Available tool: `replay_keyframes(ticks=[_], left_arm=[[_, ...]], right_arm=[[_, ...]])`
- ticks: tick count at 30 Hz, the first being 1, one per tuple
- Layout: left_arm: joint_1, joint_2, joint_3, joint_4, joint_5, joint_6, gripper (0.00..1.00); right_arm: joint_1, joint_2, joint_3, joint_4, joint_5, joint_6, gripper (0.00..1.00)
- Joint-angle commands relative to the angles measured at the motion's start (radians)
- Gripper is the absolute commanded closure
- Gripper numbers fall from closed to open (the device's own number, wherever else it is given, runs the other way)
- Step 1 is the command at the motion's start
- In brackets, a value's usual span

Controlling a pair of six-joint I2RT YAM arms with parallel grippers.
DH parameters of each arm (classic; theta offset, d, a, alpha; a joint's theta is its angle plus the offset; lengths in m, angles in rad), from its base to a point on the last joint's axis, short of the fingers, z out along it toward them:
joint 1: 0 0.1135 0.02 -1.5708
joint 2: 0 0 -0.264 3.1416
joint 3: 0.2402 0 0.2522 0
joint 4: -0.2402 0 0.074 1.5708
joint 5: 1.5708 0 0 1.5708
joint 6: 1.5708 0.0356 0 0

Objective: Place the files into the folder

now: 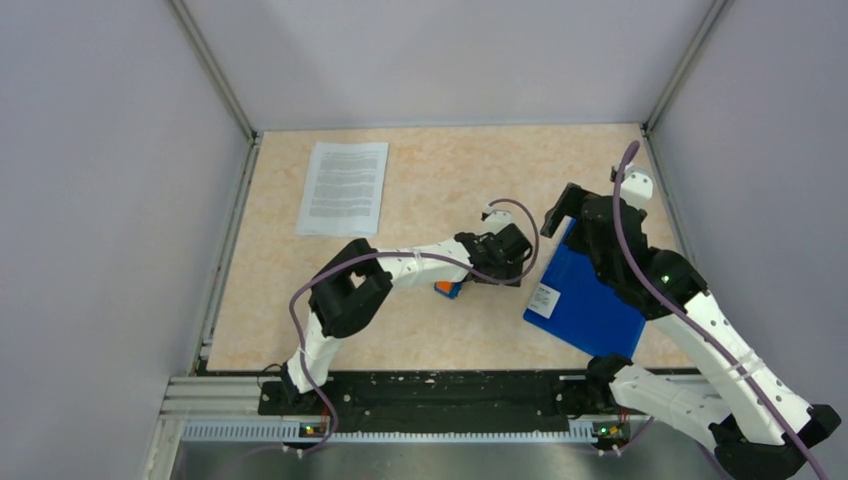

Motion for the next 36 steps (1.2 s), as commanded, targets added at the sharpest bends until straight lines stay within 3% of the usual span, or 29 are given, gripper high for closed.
replay_keyframes(ticks=[1, 9, 21, 36], left_arm=[[0.019, -0.022, -0.032, -0.008, -0.083, -0.04, 0.01], [0.047, -0.064, -0.109, -0.012, -0.105, -0.085, 0.02], [0.125, -0.271, -0.401, 0.067, 0.003, 0.025, 0.01], [0.293, -0.492, -0.637, 0.085, 0.245, 0.283, 0.01]], right_arm=[[-0.012, -0.001, -0.014, 0.024, -0.017, 0.005, 0.01], [-0.011, 0.02, -0.028, 0.034, -0.047, 0.005, 0.01], [-0.011, 0.038, -0.069, 0.066, -0.085, 0.021, 0.01], [-0.011, 0.048, -0.084, 0.072, -0.099, 0.031, 0.01]])
